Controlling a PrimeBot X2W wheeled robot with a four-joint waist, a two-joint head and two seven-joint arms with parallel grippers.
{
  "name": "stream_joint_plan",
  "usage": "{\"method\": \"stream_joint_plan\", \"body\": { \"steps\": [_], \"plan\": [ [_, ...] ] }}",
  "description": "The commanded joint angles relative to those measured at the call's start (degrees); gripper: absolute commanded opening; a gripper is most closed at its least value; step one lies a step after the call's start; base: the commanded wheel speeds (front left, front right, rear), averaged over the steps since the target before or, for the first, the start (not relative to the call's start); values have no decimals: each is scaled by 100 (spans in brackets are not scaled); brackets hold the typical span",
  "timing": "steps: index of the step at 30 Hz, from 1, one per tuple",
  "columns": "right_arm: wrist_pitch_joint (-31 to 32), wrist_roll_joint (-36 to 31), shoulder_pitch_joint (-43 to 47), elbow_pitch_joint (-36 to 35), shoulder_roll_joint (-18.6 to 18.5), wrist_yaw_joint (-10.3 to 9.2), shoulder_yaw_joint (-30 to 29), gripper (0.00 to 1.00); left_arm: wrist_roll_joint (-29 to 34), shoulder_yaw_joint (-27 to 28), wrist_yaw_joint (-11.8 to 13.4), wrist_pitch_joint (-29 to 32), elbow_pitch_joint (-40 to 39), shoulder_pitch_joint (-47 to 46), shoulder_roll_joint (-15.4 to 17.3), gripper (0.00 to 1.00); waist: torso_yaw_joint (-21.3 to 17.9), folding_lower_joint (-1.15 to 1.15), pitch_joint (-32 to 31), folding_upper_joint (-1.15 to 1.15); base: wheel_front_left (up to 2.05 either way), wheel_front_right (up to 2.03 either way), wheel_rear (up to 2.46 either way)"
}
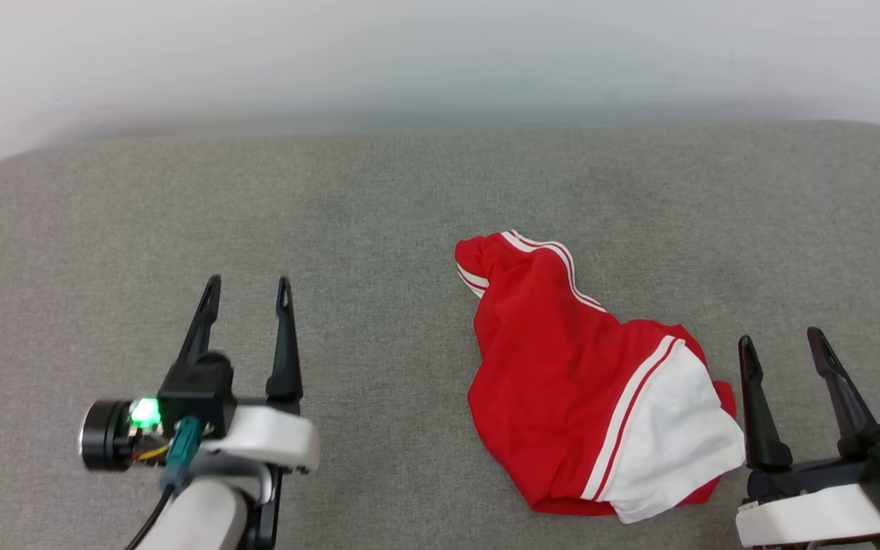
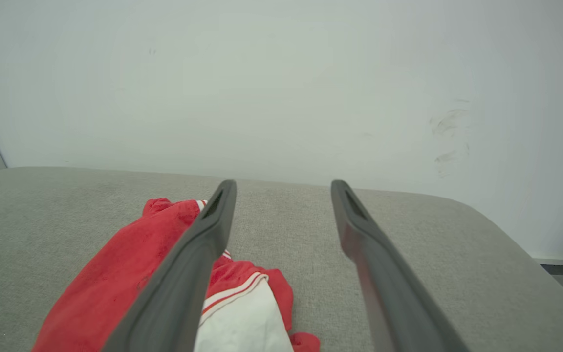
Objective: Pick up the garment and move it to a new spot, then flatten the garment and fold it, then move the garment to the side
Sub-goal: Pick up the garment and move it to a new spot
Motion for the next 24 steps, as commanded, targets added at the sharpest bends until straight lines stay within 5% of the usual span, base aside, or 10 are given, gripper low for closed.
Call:
{"method": "stream_joint_plan", "body": {
  "steps": [1, 24],
  "plan": [
    [-14, 55, 83, 20, 5, -5, -4, 100, 154, 222, -110, -14, -80, 258, -76, 100, -15, 0, -78, 0, 0, 0, 0],
    [-14, 540, 635, 117, 4, -5, -96, 100, 1497, 1938, -1369, -15, -352, 2054, -1236, 100, -234, 0, -522, 0, 0, 0, 0]
  ]
}}
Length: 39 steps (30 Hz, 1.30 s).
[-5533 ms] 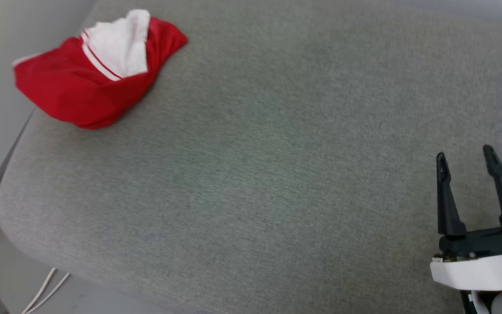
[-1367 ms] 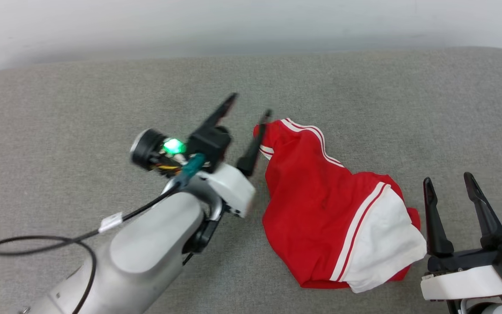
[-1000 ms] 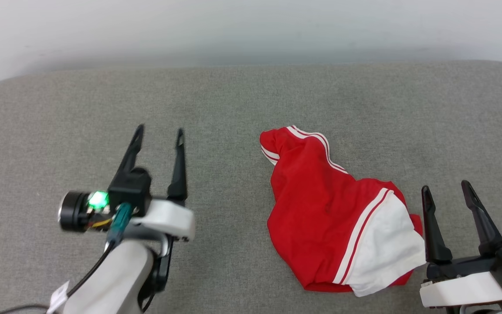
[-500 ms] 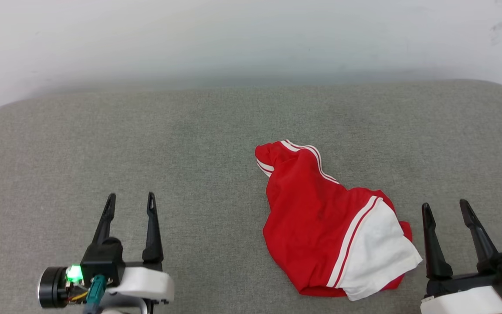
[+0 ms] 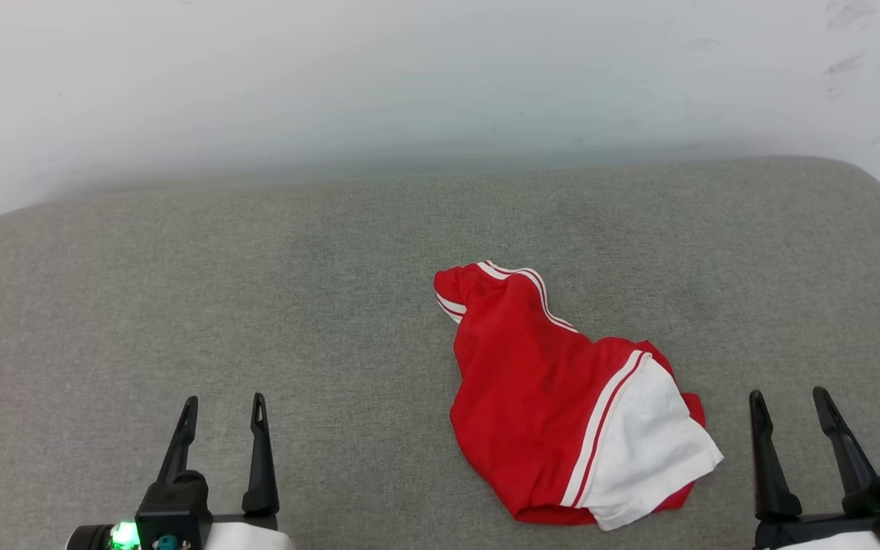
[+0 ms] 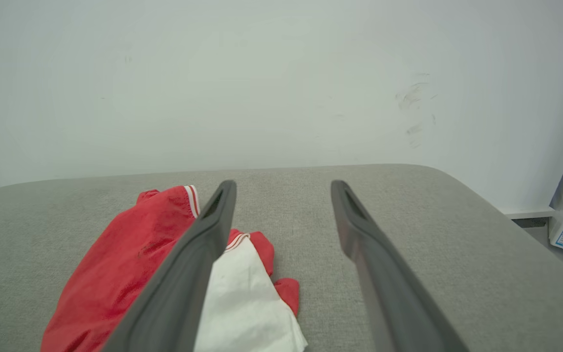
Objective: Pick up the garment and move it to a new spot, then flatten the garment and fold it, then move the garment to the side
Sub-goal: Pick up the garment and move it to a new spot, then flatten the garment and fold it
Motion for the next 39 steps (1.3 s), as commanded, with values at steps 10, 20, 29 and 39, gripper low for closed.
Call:
{"method": "stream_joint_plan", "body": {
  "steps": [10, 20, 29, 39],
  "plan": [
    [-14, 64, 148, 31, 4, -4, 60, 100, 253, 313, -333, -15, 12, 172, -264, 100, 32, 0, -80, 0, 0, 0, 0],
    [-14, -5, 50, -14, 3, -4, 51, 100, 358, 518, -543, -15, 43, 216, -401, 100, 36, 0, -97, 0, 0, 0, 0],
    [-15, -313, -577, -334, 3, -4, -132, 100, 383, 568, -654, -15, 95, 121, -478, 100, 100, 0, -45, 0, 0, 0, 0],
    [88, -763, -2071, 298, -868, -6, 786, 100, 407, 616, -687, -15, 84, 64, -527, 100, 4, 0, 162, 0, 0, 0, 0]
  ]
}}
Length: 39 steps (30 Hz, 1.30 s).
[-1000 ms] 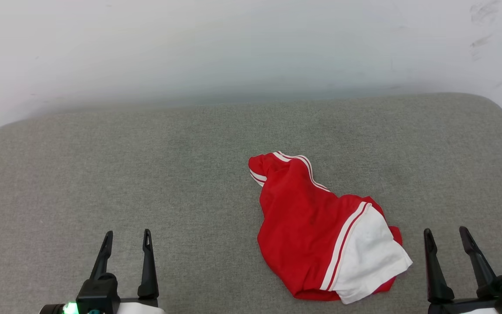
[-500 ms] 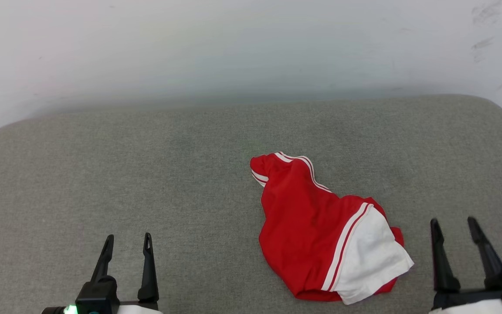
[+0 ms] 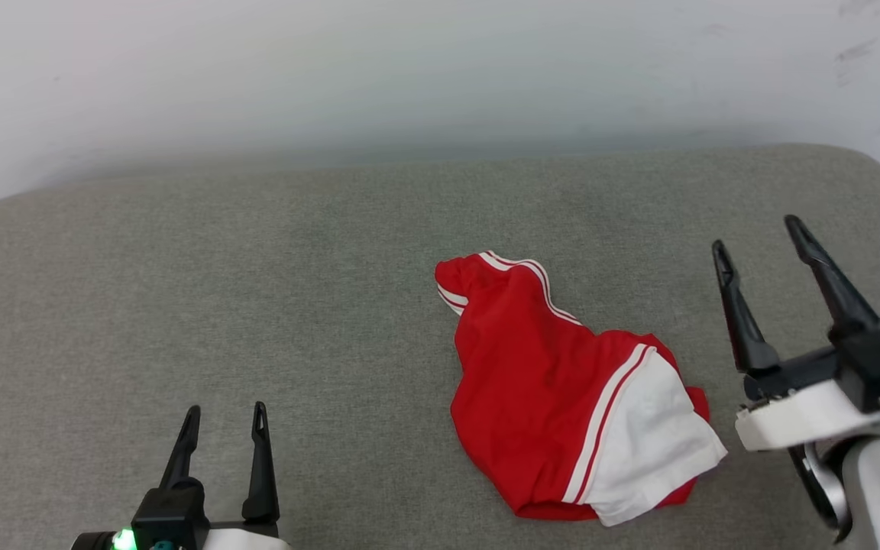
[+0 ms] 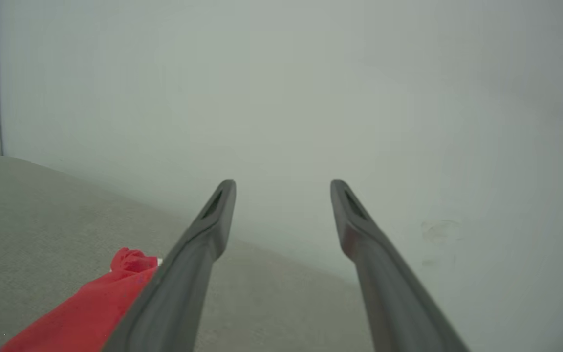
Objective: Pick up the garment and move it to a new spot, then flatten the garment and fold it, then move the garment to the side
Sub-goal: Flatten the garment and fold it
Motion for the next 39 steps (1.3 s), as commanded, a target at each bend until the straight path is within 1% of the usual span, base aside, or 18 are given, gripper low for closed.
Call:
{"method": "stream_joint_plan", "body": {
  "steps": [1, 3, 4, 10, 12, 14, 16, 18, 21, 24, 25, 26, 29, 31, 32, 33, 35, 39],
  "plan": [
    [264, 168, -243, 172, -251, -8, 225, 100, 13, 21, -21, -15, -8, -61, -4, 100, -26, -1, 39, 0, 0, 0, 0],
    [837, 478, -517, 339, -694, -8, 671, 100, 10, 36, -24, -15, -17, -70, -9, 100, -51, -1, 90, 0, 0, 0, 0],
    [1226, 675, -619, 399, -955, -8, 938, 100, 9, 44, -30, -15, -17, -84, -11, 100, -60, -1, 118, 0, 0, 0, 0],
    [3635, 2361, -1270, 223, -2396, -8, 2448, 100, 36, 43, -59, -15, -32, -266, -19, 100, -87, -1, 367, 0, 0, 0, 0],
    [4392, 2778, -1422, 220, -2874, -8, 2926, 100, 50, 29, -72, -15, -42, -342, -20, 100, -73, -1, 466, 0, 0, 0, 0],
    [4961, 3313, -1528, 241, -3148, -8, 3289, 100, 46, -1, -91, -15, -44, -430, -22, 100, -38, -1, 576, 0, 0, 0, 0],
    [5299, 3681, -1675, 303, -3348, -7, 3555, 100, 44, -24, -92, -15, -41, -509, -21, 100, 6, -1, 697, 0, 0, 0, 0],
    [5501, 3959, -1743, 435, -3408, -8, 3826, 100, 41, -42, -99, -15, -43, -589, -22, 100, 50, -1, 824, 0, 0, 0, 0],
    [5531, 4114, -1924, 731, -3303, -8, 4111, 100, 29, -70, -118, -15, -46, -723, -25, 100, 117, -1, 1023, 0, 0, 0, 0],
    [5383, 4227, -2016, 1150, -3070, -7, 4333, 100, 10, -96, -125, -15, -27, -830, -24, 100, 179, -1, 1209, 0, 0, 0, 0],
    [5383, 4227, -2016, 1150, -3070, -7, 4333, 100, 10, -96, -125, -15, -27, -830, -24, 100, 179, -1, 1209, 0, 0, 0, 0],
    [5308, 4257, -2032, 1319, -2990, -7, 4395, 100, 11, -109, -127, -15, -19, -869, -25, 100, 200, -1, 1264, 0, 0, 0, 0],
    [5146, 4345, -1936, 1802, -2679, -11, 4700, 100, -8, -123, -108, -15, 8, -932, -26, 100, 229, -1, 1360, 0, 0, 0, 0],
    [5011, 4390, -1891, 1968, -2577, -9, 4935, 100, -36, -125, -93, -15, 28, -938, -26, 100, 225, -1, 1375, 0, 0, 0, 0],
    [4878, 4378, -1915, 1983, -2571, -9, 5022, 18, -42, -126, -81, -15, 38, -934, -27, 100, 218, -1, 1364, 0, 0, 0, 0],
    [4722, 4392, -1973, 1962, -2605, -9, 5055, 0, -46, -128, -72, -15, 51, -916, -27, 100, 208, -1, 1341, 0, 0, 0, 0],
    [4421, 4486, -2110, 1869, -2756, -8, 4998, 0, -71, -123, -57, -15, 80, -855, -25, 100, 179, -1, 1277, 0, 0, 0, 0],
    [3959, 4695, -2532, 1570, -3320, -10, 4539, 0, -89, -161, -65, -15, 101, -836, -27, 100, 188, -1, 1173, 0, 0, 0, 0]
  ]
}}
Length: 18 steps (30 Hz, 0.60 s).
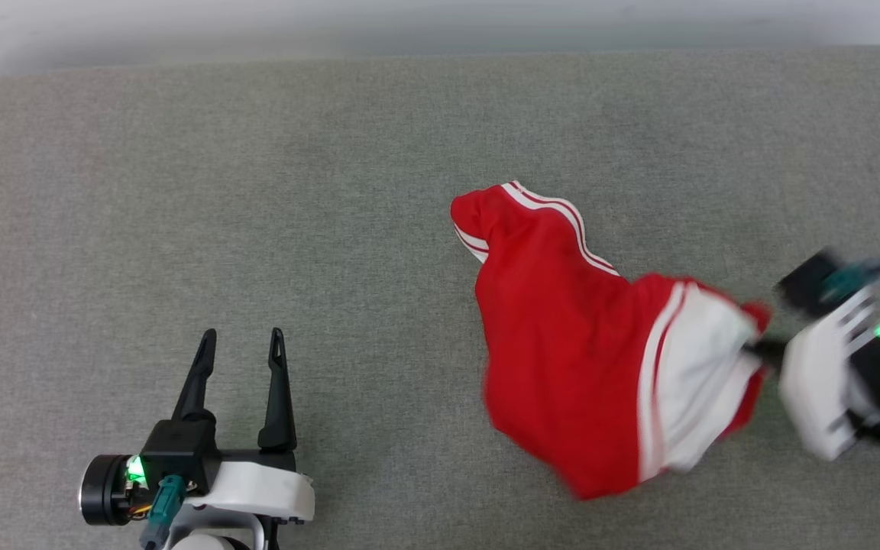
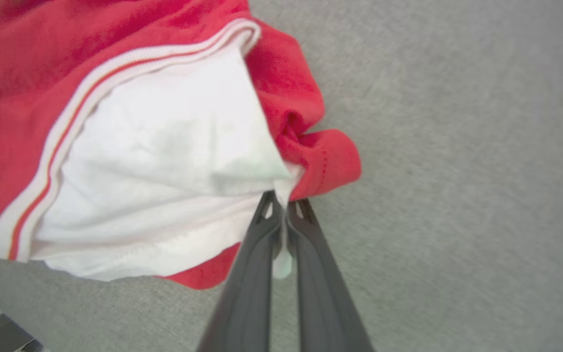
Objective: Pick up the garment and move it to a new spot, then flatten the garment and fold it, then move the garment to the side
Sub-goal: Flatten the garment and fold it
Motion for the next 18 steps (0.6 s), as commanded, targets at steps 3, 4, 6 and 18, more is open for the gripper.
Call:
{"method": "stream_joint_plan", "body": {
  "steps": [3, 4, 6, 18],
  "plan": [
    [-57, 77, -291, -42, -342, -10, -310, 0, -11, -47, 4, -15, -20, 13, -4, 100, 64, 0, -15, 0, 0, 0, 0],
    [-52, 121, -348, 5, -422, -9, -437, 0, -10, -66, 0, -15, -38, -8, -5, 100, 90, 0, 9, 0, 0, 0, 0],
    [-6, 249, -456, 214, -526, -9, -699, 0, -12, -85, 0, -15, -62, -53, -5, 100, 136, 0, 80, 0, 0, 0, 0],
    [60, 299, -154, 2528, 362, -10, -1024, 0, -68, -207, 28, -15, -20, -275, -6, 100, 341, 0, 422, 0, 0, 0, 0]
  ]
}}
